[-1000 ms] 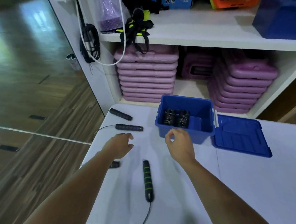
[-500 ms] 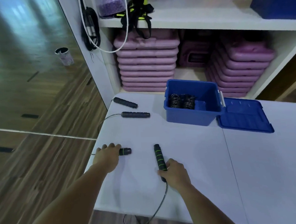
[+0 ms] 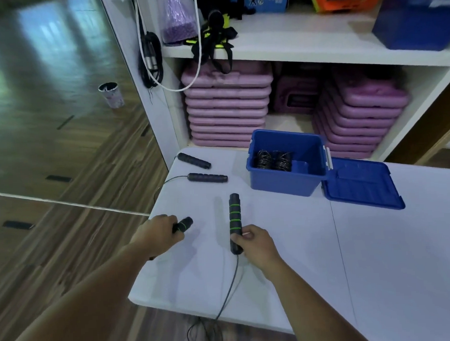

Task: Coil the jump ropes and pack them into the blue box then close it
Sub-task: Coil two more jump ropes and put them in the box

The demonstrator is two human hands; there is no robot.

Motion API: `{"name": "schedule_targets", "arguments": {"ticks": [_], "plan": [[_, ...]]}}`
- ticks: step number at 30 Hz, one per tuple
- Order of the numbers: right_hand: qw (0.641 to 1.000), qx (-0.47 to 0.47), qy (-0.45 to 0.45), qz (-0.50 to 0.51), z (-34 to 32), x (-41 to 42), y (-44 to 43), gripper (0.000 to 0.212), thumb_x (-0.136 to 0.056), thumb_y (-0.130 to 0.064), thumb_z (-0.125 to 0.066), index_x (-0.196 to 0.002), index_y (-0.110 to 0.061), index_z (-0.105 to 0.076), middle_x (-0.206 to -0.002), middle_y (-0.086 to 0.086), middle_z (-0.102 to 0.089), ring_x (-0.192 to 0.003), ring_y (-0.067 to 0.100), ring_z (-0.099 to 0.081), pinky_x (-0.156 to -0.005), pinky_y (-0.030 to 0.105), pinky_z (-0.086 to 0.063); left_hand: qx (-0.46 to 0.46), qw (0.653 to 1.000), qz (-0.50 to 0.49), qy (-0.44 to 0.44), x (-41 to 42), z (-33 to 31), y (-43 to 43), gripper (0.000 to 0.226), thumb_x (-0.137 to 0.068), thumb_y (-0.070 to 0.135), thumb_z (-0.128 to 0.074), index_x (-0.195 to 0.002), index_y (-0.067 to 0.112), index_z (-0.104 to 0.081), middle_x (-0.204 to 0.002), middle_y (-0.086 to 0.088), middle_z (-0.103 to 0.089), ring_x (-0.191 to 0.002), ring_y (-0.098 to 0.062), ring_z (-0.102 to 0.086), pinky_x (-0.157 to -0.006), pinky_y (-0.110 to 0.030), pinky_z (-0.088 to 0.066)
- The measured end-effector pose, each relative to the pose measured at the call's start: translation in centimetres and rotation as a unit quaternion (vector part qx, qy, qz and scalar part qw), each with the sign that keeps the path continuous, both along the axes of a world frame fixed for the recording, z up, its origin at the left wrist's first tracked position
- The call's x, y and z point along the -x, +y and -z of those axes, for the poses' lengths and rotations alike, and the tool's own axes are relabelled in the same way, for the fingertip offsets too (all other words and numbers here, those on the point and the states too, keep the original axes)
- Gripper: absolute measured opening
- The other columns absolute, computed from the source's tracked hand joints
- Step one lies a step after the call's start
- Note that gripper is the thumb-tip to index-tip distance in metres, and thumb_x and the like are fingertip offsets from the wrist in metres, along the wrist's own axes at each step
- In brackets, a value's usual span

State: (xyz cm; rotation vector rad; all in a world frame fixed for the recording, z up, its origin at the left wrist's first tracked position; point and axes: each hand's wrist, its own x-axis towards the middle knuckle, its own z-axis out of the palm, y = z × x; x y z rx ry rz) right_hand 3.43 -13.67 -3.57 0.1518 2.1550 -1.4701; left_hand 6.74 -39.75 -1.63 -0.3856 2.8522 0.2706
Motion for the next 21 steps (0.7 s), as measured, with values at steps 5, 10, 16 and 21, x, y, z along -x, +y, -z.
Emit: {"name": "schedule_targets", "arguments": {"ticks": [5,10,16,21], "plan": [[0.996,0.088,0.016,-0.011,-3.8,0.4,0.2,0.013,-0.086,-0.03,-0.071,-0.095,-0.02,-0.069,-0.089,0.001,-0.075,-0.09,0.021,-0.071,-0.087,0.041,-0.056,-0.18,0.975,-0.106,0.079,0.7,-5.7,3.2,0.036,-0.09,0.053,-0.058,-0.081,0.019,-0.066,-0.07,0.0,-0.067,-0.068,-0.019,-0.064,-0.059,-0.029,-0.045],[0.986,0.167,0.019,-0.008,-7.9,1.0,1.0,0.014,-0.093,-0.026,-0.066,-0.103,-0.018,-0.071,-0.094,0.006,-0.072,-0.087,0.018,-0.068,-0.079,0.034,-0.055,-0.309,0.921,-0.153,0.183,1.9,-10.9,6.4,0.02,-0.089,0.03,-0.063,-0.079,0.013,-0.068,-0.073,0.001,-0.067,-0.069,-0.017,-0.059,-0.064,-0.03,-0.044],[0.966,0.254,0.039,0.0,-13.2,1.7,2.5,0.012,-0.097,-0.026,-0.061,-0.101,-0.017,-0.069,-0.075,-0.005,-0.063,-0.073,0.014,-0.06,-0.075,0.032,-0.051,-0.432,0.855,-0.139,0.252,3.4,-16.7,10.3,0.017,-0.091,0.013,-0.062,-0.075,0.01,-0.061,-0.058,0.002,-0.054,-0.052,-0.01,-0.053,-0.049,-0.019,-0.044],[0.938,0.34,0.056,0.022,-17.6,2.2,4.0,0.013,-0.098,-0.027,-0.059,-0.103,-0.019,-0.068,-0.086,0.001,-0.067,-0.088,0.02,-0.063,-0.081,0.034,-0.057,-0.483,0.83,-0.097,0.263,4.6,-20.5,12.9,0.013,-0.086,0.023,-0.066,-0.074,0.018,-0.065,-0.062,-0.001,-0.056,-0.061,-0.02,-0.054,-0.062,-0.034,-0.05]]}}
